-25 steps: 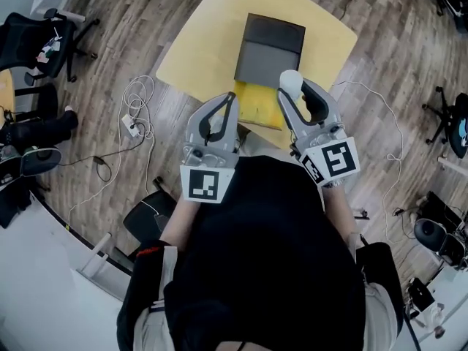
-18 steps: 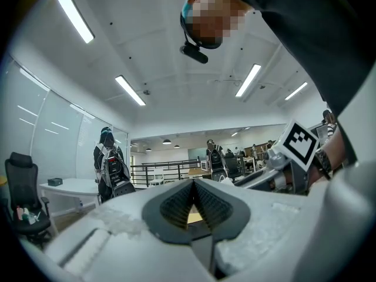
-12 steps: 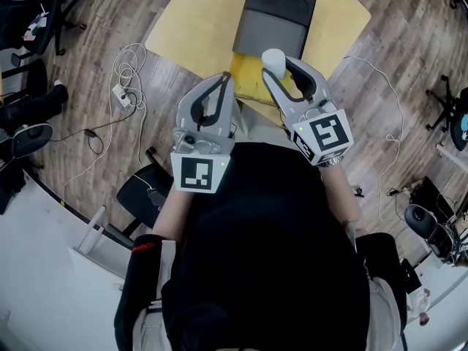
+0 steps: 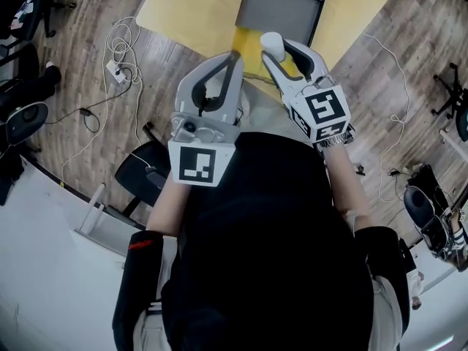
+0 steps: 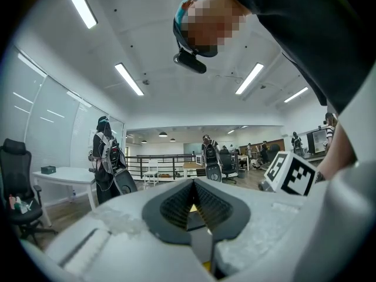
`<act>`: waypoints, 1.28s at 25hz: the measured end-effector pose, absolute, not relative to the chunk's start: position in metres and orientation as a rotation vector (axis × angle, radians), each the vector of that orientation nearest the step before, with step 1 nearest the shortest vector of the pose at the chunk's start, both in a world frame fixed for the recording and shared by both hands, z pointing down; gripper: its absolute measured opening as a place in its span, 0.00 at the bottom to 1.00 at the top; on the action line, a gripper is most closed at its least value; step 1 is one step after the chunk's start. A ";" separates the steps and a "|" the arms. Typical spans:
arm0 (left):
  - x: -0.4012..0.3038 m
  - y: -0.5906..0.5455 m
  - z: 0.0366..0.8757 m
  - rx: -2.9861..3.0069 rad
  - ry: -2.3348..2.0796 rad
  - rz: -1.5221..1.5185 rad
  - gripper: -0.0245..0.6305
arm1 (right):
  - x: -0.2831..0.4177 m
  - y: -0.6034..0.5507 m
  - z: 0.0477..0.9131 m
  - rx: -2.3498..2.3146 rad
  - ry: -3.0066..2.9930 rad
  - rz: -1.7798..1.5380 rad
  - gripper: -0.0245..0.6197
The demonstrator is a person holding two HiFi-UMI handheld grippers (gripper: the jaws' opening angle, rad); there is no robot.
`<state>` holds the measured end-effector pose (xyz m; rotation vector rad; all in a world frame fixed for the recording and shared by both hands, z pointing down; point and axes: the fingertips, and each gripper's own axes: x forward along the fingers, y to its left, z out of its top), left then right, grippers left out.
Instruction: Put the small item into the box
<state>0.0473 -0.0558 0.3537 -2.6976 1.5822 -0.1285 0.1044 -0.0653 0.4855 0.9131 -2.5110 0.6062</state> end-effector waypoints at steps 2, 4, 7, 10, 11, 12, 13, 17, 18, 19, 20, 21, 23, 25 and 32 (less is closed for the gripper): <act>0.047 -0.056 0.357 -2.707 1.584 -0.138 0.04 | 0.104 -0.063 0.499 0.901 -2.486 0.634 0.30; 0.046 -0.056 0.362 -2.713 1.586 -0.144 0.04 | 0.102 -0.061 0.513 0.885 -2.458 0.656 0.30; 0.045 -0.058 0.369 -2.718 1.594 -0.154 0.04 | 0.100 -0.057 0.534 0.849 -2.412 0.671 0.30; 0.042 -0.060 0.376 -2.723 1.605 -0.168 0.04 | 0.099 -0.053 0.554 0.814 -2.370 0.670 0.30; 0.041 -0.060 0.378 -2.726 1.613 -0.171 0.04 | 0.099 -0.051 0.560 0.800 -2.358 0.673 0.30; 0.039 -0.060 0.380 -2.729 1.622 -0.173 0.04 | 0.098 -0.049 0.566 0.783 -2.345 0.678 0.30; 0.038 -0.060 0.382 -2.731 1.631 -0.176 0.04 | 0.096 -0.046 0.572 0.764 -2.332 0.681 0.30; 0.034 -0.063 0.391 -2.739 1.654 -0.190 0.04 | 0.095 -0.039 0.592 0.706 -2.276 0.678 0.30; 0.034 -0.065 0.393 -2.741 1.662 -0.193 0.04 | 0.095 -0.039 0.596 0.699 -2.263 0.683 0.30; 0.033 -0.066 0.395 -2.744 1.671 -0.195 0.04 | 0.094 -0.038 0.601 0.693 -2.250 0.691 0.30; 0.033 -0.068 0.397 -2.748 1.680 -0.198 0.04 | 0.094 -0.037 0.606 0.686 -2.235 0.701 0.30; 0.032 -0.069 0.399 -2.752 1.686 -0.199 0.04 | 0.093 -0.036 0.611 0.679 -2.220 0.711 0.30; 0.032 -0.071 0.402 -2.762 1.681 -0.201 0.04 | 0.092 -0.033 0.622 0.664 -2.186 0.732 0.30; 0.031 -0.071 0.404 -2.772 1.669 -0.204 0.04 | 0.090 -0.031 0.632 0.657 -2.156 0.754 0.30; 0.029 -0.073 0.408 -2.791 1.649 -0.224 0.04 | 0.093 -0.030 0.655 0.673 -2.071 0.773 0.30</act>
